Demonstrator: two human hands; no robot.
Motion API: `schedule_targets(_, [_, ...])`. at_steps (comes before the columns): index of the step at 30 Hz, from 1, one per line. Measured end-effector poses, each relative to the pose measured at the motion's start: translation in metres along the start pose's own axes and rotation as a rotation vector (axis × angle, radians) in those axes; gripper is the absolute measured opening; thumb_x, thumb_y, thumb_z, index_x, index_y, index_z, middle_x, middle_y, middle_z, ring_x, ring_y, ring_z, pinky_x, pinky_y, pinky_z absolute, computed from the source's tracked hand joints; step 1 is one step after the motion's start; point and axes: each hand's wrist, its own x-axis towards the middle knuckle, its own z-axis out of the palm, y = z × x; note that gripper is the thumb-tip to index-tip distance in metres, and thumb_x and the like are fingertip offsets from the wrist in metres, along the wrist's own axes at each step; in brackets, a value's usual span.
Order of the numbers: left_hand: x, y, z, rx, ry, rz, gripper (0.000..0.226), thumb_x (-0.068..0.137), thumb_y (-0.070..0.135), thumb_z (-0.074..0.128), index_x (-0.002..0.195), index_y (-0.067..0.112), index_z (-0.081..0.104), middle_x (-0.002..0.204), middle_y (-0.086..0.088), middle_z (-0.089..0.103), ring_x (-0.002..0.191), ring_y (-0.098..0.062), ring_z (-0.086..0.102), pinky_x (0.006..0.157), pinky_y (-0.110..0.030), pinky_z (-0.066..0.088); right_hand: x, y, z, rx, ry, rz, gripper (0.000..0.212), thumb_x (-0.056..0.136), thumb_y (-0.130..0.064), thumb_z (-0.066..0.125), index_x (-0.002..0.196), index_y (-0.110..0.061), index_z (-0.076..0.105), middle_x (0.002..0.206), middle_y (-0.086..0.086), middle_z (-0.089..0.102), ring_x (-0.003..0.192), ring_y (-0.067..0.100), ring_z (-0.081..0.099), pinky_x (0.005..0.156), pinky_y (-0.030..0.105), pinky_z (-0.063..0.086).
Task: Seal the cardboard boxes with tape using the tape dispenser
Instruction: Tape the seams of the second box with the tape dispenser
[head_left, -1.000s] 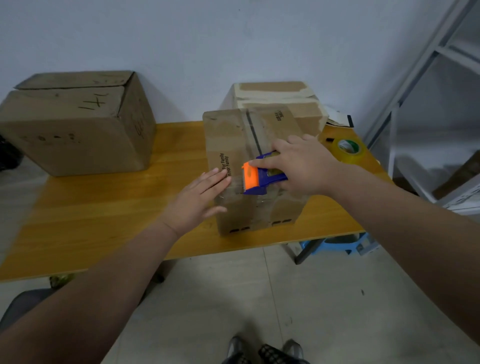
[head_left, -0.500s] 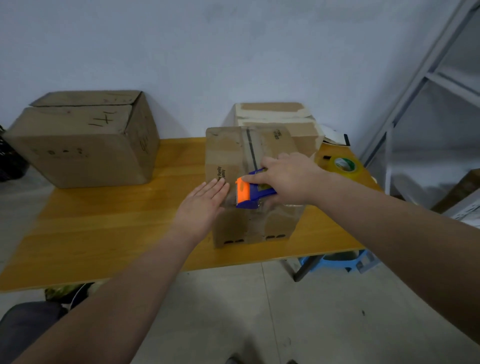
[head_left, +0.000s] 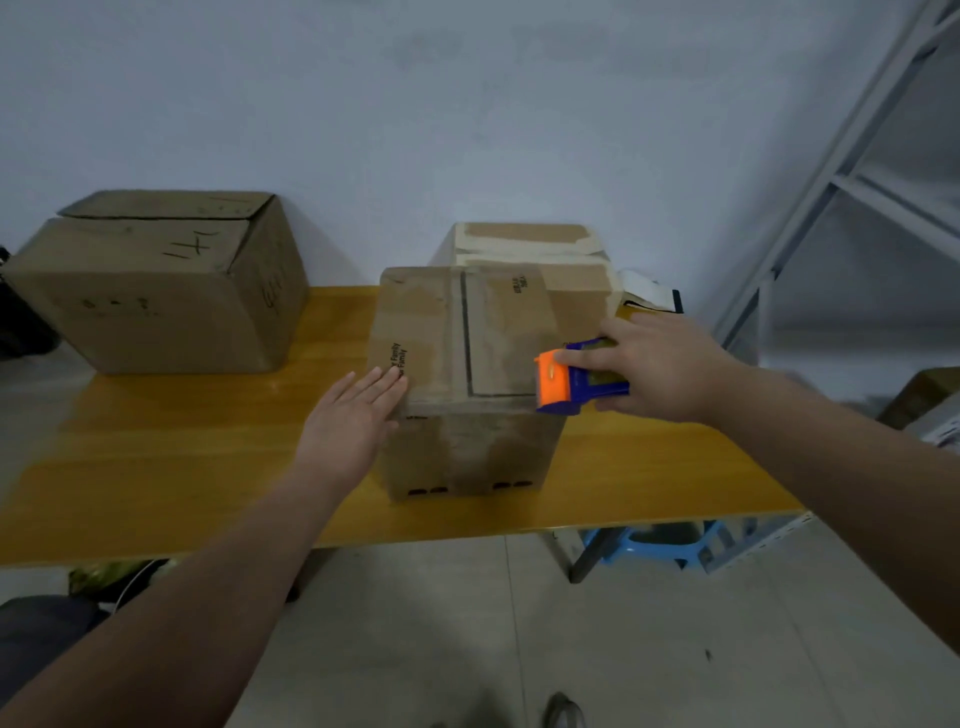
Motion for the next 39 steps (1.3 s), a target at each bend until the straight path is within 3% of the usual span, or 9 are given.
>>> schedule_targets(4, [-0.004,0.007,-0.004,-0.017,0.017,-0.048,0.053,0.098,0.030,0.041,0.148,0.024,0.022,0.155,0.007,0.022,0.143,-0.010,0.015,0.115,-0.032,0.007,0.006,0.004,0.004,0.027,0.005,-0.007,0.070,0.085,-0.059,0.052,0.144,-0.048,0.018,0.118,-0.002,0.047,0.099,0.019,0.049,0.070,0.028,0.027])
schedule_targets(16, [-0.007,0.017,-0.008,0.024,-0.008,-0.103,0.055,0.099,0.025,0.039,0.149,0.026,0.016,0.156,0.007,0.017,0.143,-0.012,0.012,0.116,-0.035,0.005,0.023,0.002,0.001,0.016,-0.078,-0.059,0.066,0.087,-0.057,0.053,0.143,-0.049,0.021,0.118,0.000,0.046,0.098,0.023,0.050,0.070,0.031,0.031])
schedule_targets(20, [-0.004,0.029,-0.012,0.053,-0.018,-0.123,0.061,0.097,0.035,0.042,0.150,0.023,0.014,0.157,0.003,0.015,0.144,-0.015,0.010,0.116,-0.036,0.000,0.028,0.002,-0.004,-0.003,-0.119,-0.080,0.062,0.087,-0.056,0.055,0.141,-0.050,0.025,0.108,0.000,0.045,0.094,0.023,0.049,0.069,0.032,0.033])
schedule_targets(27, [0.015,0.092,-0.019,0.016,-0.001,0.087,0.068,0.094,0.042,0.046,0.149,0.025,0.010,0.158,0.001,0.011,0.145,-0.016,0.003,0.113,-0.037,-0.011,0.036,-0.002,-0.009,-0.002,-0.127,-0.107,0.059,0.086,-0.052,0.058,0.138,-0.051,0.031,0.094,-0.002,0.035,0.093,0.025,0.049,0.068,0.033,0.036])
schedule_targets(32, [0.041,0.121,-0.020,0.033,-0.030,0.098,0.065,0.094,0.043,0.044,0.149,0.023,0.015,0.157,0.000,0.016,0.145,-0.017,0.006,0.111,-0.040,-0.013,0.030,0.001,0.001,0.044,-0.066,-0.111,0.061,0.086,-0.055,0.054,0.140,-0.049,0.028,0.105,0.001,0.047,0.092,0.024,0.049,0.069,0.033,0.035])
schedule_targets(39, [0.054,0.135,-0.017,0.260,-0.090,0.098,0.056,0.100,0.042,0.026,0.149,0.017,0.014,0.155,0.000,0.021,0.145,-0.021,0.004,0.104,-0.051,-0.025,0.022,0.006,0.014,0.059,-0.017,-0.110,0.069,0.086,-0.056,0.054,0.145,-0.045,0.019,0.115,0.004,0.047,0.097,0.026,0.050,0.075,0.036,0.036])
